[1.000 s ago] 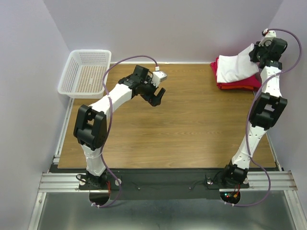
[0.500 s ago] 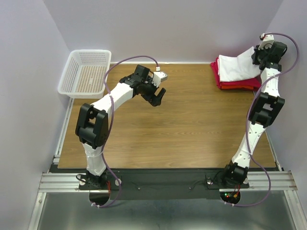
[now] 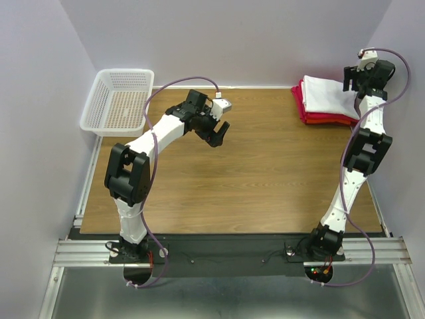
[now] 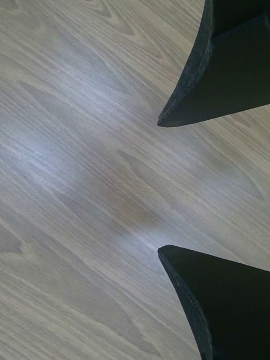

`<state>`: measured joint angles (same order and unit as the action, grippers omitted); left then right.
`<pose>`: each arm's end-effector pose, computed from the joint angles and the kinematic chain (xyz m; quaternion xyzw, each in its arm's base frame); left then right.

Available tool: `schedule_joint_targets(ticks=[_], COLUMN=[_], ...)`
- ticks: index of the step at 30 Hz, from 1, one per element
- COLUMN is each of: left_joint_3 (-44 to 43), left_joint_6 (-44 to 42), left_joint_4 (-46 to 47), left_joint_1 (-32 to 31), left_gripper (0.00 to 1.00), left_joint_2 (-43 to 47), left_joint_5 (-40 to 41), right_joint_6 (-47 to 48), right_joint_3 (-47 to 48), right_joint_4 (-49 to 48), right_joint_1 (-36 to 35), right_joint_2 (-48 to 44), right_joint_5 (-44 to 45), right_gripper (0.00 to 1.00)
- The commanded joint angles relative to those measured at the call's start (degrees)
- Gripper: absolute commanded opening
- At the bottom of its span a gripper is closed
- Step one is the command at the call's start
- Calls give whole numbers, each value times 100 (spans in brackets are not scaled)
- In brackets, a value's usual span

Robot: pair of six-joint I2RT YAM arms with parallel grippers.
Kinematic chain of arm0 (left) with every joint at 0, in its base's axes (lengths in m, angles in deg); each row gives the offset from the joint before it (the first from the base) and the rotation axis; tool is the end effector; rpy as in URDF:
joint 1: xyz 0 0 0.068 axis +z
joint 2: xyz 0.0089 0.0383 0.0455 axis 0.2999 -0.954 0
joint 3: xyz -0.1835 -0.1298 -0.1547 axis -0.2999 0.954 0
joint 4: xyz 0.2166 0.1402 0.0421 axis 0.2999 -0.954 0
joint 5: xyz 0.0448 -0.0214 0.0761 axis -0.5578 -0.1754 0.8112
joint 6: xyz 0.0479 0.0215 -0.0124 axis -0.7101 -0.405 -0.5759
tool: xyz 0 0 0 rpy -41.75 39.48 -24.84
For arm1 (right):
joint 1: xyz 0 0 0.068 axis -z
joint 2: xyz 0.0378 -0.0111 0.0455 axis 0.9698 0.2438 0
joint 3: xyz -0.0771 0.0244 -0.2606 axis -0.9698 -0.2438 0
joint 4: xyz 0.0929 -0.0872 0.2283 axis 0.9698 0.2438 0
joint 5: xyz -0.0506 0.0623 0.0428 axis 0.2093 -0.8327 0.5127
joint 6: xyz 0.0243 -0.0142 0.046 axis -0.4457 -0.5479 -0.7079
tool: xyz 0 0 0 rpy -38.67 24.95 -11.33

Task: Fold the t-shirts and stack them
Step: Neatly place the folded tshirt to the corner

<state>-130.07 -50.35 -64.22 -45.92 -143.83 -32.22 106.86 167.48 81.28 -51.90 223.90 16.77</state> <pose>0.3734 -0.2178 0.2746 0.4293 0.7916 -0.2100 0.3808 0.5381 -0.2276 0.2775 -0.0893 0.7938 -0.1247 0.5885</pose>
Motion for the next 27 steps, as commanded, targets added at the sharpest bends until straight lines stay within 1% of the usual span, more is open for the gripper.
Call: schedule_joint_targets(ticks=[1,4,6,7,9,12,14,15,17,18,19,20,22,23,24,25,27], left_joint_3=[-172,-40,74,100,179,259,259,241,197,206,293,338,522,583,802,952,1277], left_joint_6=[94,182,226,261,358,525,578,595,613,613,613,639,657,657,657,674,736], left_joint_4=[133,230,309,318,388,485,511,502,485,502,520,563,538,511,494,502,520], left_joint_1=[43,78,140,166,262,429,552,657,746,798,903,948,1045,1089,1133,1194,1230], left_gripper=[99,99,99,99,99,99,99,99,99,99,99,99,99,99,99,99,99], left_joint_2=[293,477,644,697,873,1128,1277,1321,1496,1567,1655,1838,2006,2190,2287,2393,2727], left_joint_5=[-17,-70,-96,-149,-263,-307,-482,-518,-483,-474,-457,-396,-194,-158,-140,-106,0], right_joint_6=[-69,-271,-491,-518,-632,-807,-948,-1219,-1492,-1807,-1949,-2203,-2337,-2564,-2644,-2662,-2637], right_joint_3=[-167,-439,-808,-992,-1544,-2047,-2294,-2347,-2531,-2628,-2785,-3178,-3751,-4328,-4586,-4841,-5368], right_joint_4=[-380,-371,-362,-345,-318,-222,94,226,638,788,998,1070,1150,1167,1185,1237,1334], right_joint_1=[53,45,36,10,-52,-219,-351,-394,-491,-526,-579,-597,-615,-615,-623,-641,-676], right_joint_2=[-586,-797,-1113,-1236,-1701,-2307,-2572,-2782,-2985,-3108,-3361,-3538,-4091,-4285,-4461,-4845,-5199], right_joint_5=[-85,-322,-480,-724,-893,-1087,-1253,-1272,-1447,-1491,-1622,-1684,-1877,-1956,-2070,-2159,-2247], right_gripper=[86,87,89,90,92,95,97,99,100,100,100,100,100,100,100,100,100])
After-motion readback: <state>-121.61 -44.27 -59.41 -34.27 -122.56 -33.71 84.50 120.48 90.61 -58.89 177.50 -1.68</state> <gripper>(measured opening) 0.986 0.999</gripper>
